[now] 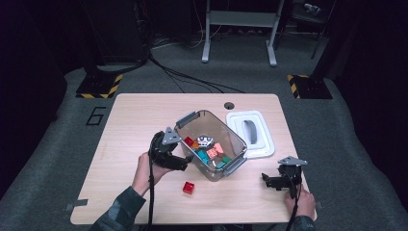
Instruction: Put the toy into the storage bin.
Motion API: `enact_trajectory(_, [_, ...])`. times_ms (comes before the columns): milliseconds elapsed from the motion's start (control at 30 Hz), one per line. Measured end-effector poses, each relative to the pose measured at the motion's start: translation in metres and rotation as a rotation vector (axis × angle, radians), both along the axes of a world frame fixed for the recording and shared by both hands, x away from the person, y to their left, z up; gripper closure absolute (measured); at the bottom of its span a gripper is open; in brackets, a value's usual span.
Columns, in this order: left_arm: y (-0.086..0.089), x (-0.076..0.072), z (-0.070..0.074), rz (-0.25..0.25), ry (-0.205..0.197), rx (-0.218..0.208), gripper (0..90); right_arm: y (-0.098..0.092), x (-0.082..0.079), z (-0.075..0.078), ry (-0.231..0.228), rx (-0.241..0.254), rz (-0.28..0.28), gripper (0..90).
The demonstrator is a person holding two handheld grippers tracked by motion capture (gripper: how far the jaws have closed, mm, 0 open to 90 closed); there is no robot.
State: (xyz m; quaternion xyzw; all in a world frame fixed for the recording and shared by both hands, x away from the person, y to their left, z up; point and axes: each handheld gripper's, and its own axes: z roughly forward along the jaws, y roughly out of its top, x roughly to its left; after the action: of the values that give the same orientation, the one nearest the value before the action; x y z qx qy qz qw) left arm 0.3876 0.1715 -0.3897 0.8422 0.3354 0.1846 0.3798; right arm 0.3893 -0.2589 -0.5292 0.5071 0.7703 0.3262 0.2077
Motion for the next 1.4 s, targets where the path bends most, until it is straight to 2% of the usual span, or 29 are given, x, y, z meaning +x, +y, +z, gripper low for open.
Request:
enact_trajectory(300, [0.017,-0.010,-0.016,0.042,0.023,-0.010,10.7,0.000,0.000,0.000,-0.001,-0.002,0.000,0.0])
enact_trajectory(567, [0.024,-0.012,-0.043,0.067,0.079,-0.022,8.5,0.000,0.000,0.000,-0.001,-0.002,-0.001,0.0])
enact_trajectory(867, [0.020,-0.020,-0.072,0.077,0.134,-0.033,7.9,0.000,0.000,0.000,0.000,0.000,0.000,0.0])
enact_trajectory(1067, [0.011,-0.025,-0.090,0.059,0.147,0.012,8.4,0.000,0.000,0.000,-0.001,-0.002,-0.001,0.0])
enact_trajectory(1167, [0.006,-0.026,-0.099,0.054,0.163,0.013,8.5,0.000,0.000,0.000,-0.001,-0.002,0.000,0.0])
enact_trajectory(1200, [0.006,-0.026,-0.100,0.046,0.165,0.028,8.6,0.000,0.000,0.000,0.000,0.000,0.000,0.0])
enact_trajectory(1233, [0.004,-0.026,-0.102,0.054,0.169,0.013,8.6,0.000,0.000,0.000,0.000,0.000,0.000,0.0])
enact_trajectory(1400, [-0.003,-0.026,-0.107,0.032,0.184,0.033,8.6,0.000,0.000,0.000,-0.001,0.000,0.000,0.0])
